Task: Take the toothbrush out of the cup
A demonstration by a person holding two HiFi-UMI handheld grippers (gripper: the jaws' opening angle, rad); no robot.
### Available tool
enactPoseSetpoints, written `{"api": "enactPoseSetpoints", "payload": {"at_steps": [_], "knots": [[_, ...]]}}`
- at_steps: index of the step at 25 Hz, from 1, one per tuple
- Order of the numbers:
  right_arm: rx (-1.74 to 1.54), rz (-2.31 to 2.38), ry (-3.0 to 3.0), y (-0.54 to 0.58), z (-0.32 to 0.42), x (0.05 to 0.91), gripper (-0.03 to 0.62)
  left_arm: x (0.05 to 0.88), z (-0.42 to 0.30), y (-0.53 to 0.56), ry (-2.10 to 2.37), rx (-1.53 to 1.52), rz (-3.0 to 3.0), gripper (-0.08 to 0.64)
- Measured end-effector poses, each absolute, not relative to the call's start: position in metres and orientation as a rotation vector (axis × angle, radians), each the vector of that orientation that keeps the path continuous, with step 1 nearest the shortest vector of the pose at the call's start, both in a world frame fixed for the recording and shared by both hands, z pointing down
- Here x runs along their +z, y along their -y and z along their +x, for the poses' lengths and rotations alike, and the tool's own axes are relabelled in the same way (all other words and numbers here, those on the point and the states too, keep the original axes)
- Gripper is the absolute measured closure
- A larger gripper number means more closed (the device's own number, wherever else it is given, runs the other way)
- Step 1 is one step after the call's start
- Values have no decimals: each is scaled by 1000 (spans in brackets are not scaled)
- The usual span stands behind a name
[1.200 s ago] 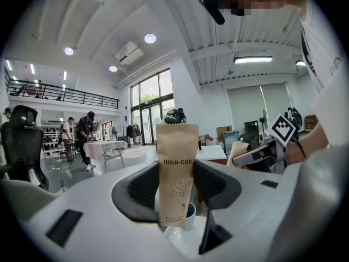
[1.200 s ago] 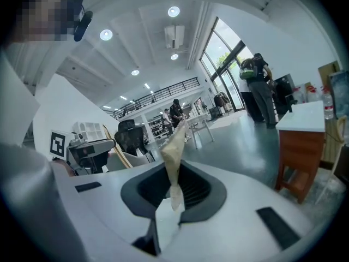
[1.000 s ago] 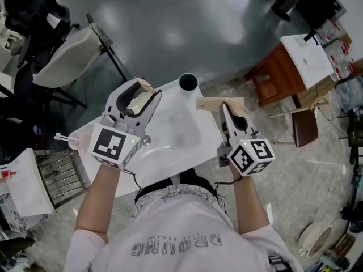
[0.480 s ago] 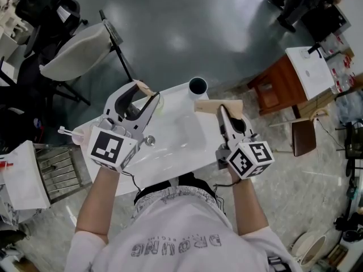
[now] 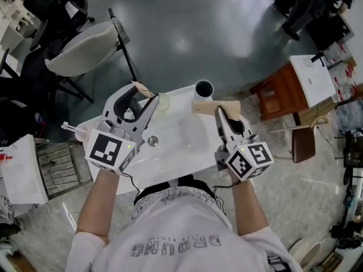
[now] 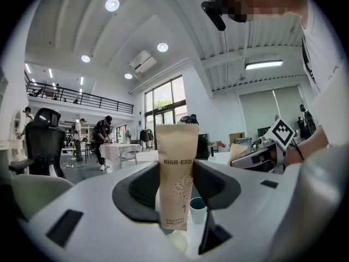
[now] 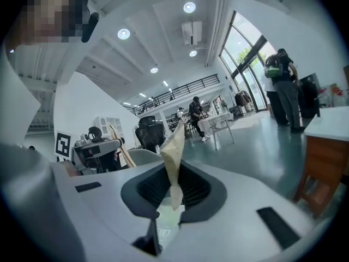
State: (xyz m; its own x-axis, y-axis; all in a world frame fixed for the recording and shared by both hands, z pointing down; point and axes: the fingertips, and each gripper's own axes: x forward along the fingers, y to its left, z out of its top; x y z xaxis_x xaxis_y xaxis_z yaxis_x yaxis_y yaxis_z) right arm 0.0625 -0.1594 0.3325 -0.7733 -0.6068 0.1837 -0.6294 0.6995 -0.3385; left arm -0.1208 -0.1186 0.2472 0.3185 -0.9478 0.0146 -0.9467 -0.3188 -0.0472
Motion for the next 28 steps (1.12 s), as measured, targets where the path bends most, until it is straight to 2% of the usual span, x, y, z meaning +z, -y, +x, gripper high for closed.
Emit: {"api": "enactPoseSetpoints", "payload": {"at_steps": [28], "knots": [[552, 953, 2864, 163, 40, 325, 558, 248, -133, 123, -1834, -31, -2536, 354]]}}
